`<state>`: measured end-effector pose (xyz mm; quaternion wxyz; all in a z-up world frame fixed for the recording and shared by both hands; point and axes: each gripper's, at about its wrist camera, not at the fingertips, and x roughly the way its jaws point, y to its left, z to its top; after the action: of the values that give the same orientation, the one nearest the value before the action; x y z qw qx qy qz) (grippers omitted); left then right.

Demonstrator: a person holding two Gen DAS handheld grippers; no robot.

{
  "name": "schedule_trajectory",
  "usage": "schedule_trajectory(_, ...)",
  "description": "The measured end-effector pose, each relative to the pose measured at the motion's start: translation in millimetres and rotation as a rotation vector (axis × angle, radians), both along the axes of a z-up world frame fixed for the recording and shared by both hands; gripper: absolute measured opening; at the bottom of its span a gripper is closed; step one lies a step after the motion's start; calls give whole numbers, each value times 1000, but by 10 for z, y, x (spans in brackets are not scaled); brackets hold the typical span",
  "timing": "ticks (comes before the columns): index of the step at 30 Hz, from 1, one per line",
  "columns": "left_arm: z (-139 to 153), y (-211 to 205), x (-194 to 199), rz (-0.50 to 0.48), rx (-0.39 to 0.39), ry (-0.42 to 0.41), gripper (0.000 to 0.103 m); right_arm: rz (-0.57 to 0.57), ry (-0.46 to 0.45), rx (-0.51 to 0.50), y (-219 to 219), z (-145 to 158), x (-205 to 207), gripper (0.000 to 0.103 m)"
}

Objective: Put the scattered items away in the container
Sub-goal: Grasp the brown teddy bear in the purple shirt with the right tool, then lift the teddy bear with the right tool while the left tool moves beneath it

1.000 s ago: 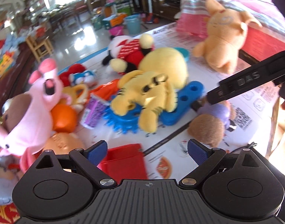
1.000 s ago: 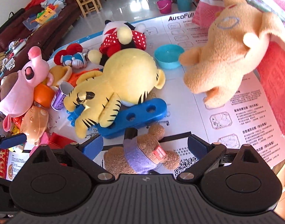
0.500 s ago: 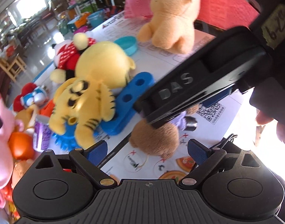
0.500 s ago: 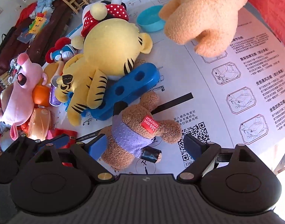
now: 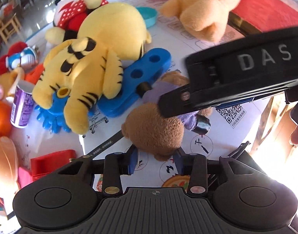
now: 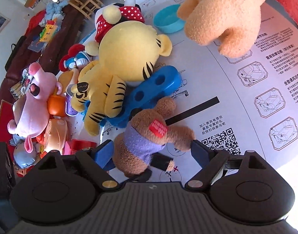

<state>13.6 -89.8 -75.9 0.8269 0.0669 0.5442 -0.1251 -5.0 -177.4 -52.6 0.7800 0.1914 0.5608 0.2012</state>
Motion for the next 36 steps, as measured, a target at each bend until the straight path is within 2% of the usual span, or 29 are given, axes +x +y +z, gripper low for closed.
schedule_trajectory(2,1,42,35,14,-14,11,35,-27,2,-2,-62,-18,17,88)
schedule_trajectory(6,-11,73,66,16,-31,16,44,-48,7,-9,-127,-42,22,88)
schedule_trajectory(10,-21,74,50,1,-26,8,47,-43,20,0,-93,-121,46,88)
schedule_trajectory(11,-18,69,42,-4,-20,0,53,-48,30,22,-87,-143,53,88)
schedule_trajectory(12,-11,58,34,-10,-4,-14,64,-45,40,38,-70,-153,56,87)
schedule_trajectory(13,1,42,25,-16,18,-37,69,-29,38,36,-31,-146,53,82)
schedule_trajectory(14,13,23,17,-23,43,-61,75,-3,31,31,20,-132,38,81)
schedule_trajectory(15,18,1,14,-35,68,-81,76,19,23,34,67,-113,18,74)
schedule_trajectory(19,-42,14,5,-55,103,-80,74,64,-14,18,220,9,-58,65)
schedule_trajectory(20,-49,29,-7,-47,111,-79,69,71,-8,25,242,35,-68,63)
schedule_trajectory(21,-55,69,-18,-42,110,-70,58,77,-10,31,256,69,-81,61)
schedule_trajectory(23,-52,186,-27,-25,69,-32,43,83,-23,44,259,151,-97,61)
schedule_trajectory(26,51,355,-103,12,-7,0,41,96,-20,108,275,251,-82,61)
schedule_trajectory(31,79,671,27,119,-145,65,41,103,-36,117,384,305,-69,62)
schedule_trajectory(36,72,810,152,168,-248,123,40,100,-50,122,409,334,-98,63)
